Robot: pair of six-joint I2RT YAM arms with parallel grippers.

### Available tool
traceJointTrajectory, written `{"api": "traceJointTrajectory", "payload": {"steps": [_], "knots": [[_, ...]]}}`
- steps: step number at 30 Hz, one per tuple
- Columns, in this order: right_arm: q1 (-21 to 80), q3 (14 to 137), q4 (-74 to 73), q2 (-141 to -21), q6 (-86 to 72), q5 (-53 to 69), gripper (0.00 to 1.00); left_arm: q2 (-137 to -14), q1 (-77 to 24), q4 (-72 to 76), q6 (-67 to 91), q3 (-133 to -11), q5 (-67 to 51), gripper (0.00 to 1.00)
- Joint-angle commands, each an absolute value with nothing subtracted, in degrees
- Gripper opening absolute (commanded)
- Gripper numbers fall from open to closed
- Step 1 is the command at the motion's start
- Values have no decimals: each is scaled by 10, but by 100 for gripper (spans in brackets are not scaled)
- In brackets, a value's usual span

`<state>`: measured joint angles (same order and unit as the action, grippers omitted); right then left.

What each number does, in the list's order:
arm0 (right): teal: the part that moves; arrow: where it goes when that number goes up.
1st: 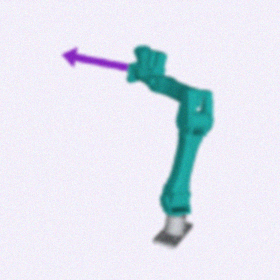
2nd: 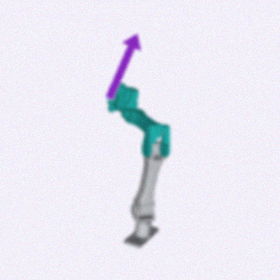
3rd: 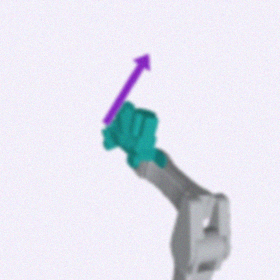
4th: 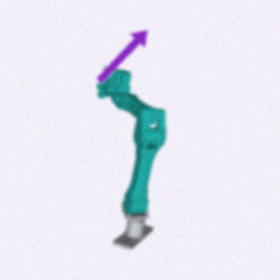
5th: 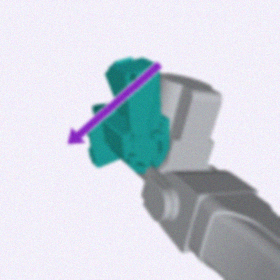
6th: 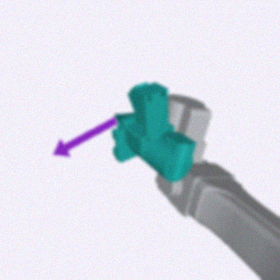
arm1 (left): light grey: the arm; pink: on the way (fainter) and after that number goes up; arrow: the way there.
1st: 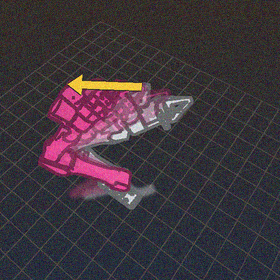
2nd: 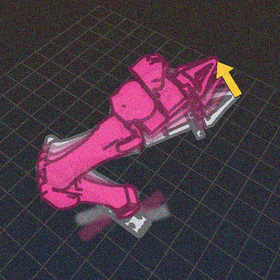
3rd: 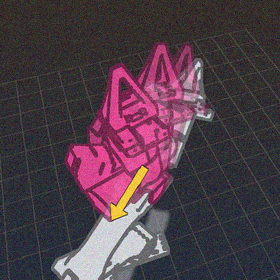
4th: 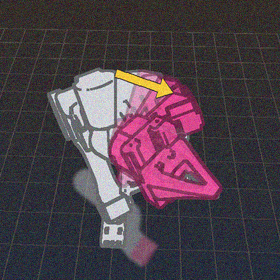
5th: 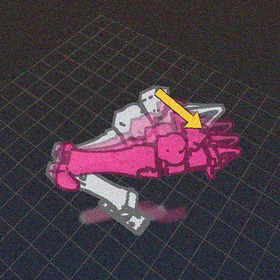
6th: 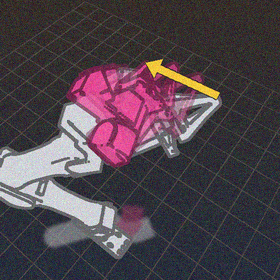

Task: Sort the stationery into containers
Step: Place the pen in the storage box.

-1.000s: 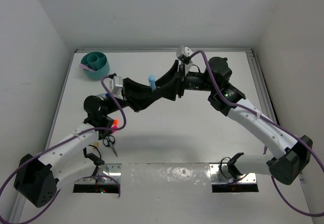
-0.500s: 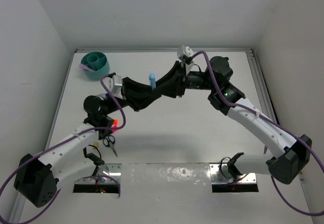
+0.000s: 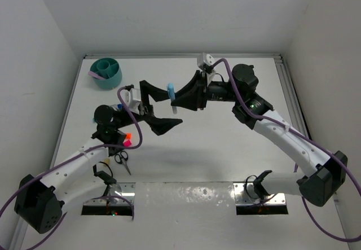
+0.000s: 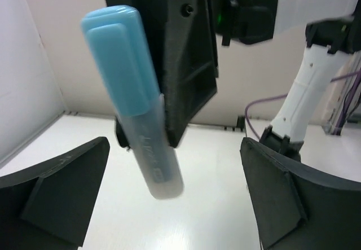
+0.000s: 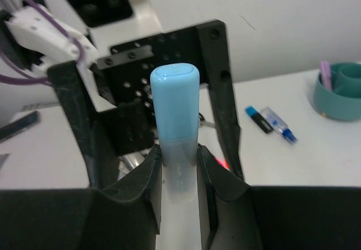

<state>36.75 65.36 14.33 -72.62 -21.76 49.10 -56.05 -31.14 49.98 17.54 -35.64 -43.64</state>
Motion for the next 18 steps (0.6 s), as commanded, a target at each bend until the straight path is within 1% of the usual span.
{"api": "traceJointTrajectory", "payload": {"steps": [1, 2, 3, 4, 5, 7, 8, 9, 10, 12, 14, 15, 16, 17, 18], "knots": [[358, 653, 92, -695, -153, 462, 0, -525, -306, 385, 83, -393, -475, 100], [356, 655, 70, -689, -136, 453, 0, -518, -302, 384, 59, -401, -475, 100], [355, 653, 32, -685, -124, 447, 0, -510, -297, 323, 34, -414, -477, 98], [352, 652, 19, -679, -104, 442, 0, -498, -295, 298, 10, -420, -482, 93], [345, 650, 2, -672, -96, 444, 0, -491, -288, 258, -39, -434, -489, 77], [343, 664, -41, -674, -72, 456, 0, -491, -283, 237, -61, -445, -511, 57], [343, 675, -79, -678, -64, 461, 0, -493, -280, 228, -77, -450, -527, 44], [344, 682, -97, -684, -54, 468, 0, -501, -274, 223, -86, -460, -544, 43], [344, 699, -131, -691, -48, 487, 0, -504, -272, 211, -106, -465, -581, 49], [344, 714, -165, -694, -30, 499, 0, -514, -260, 179, -144, -488, -610, 59], [346, 725, -216, -691, -13, 503, 0, -523, -248, 100, -227, -510, -615, 68], [346, 727, -231, -688, -4, 501, 0, -532, -244, 80, -256, -517, -612, 70], [347, 725, -252, -686, -4, 499, 0, -536, -242, 39, -322, -521, -609, 72], [349, 722, -256, -679, 13, 498, 0, -542, -242, 21, -355, -529, -606, 76], [349, 710, -256, -677, 13, 497, 0, -545, -241, 11, -406, -530, -599, 78]]}}
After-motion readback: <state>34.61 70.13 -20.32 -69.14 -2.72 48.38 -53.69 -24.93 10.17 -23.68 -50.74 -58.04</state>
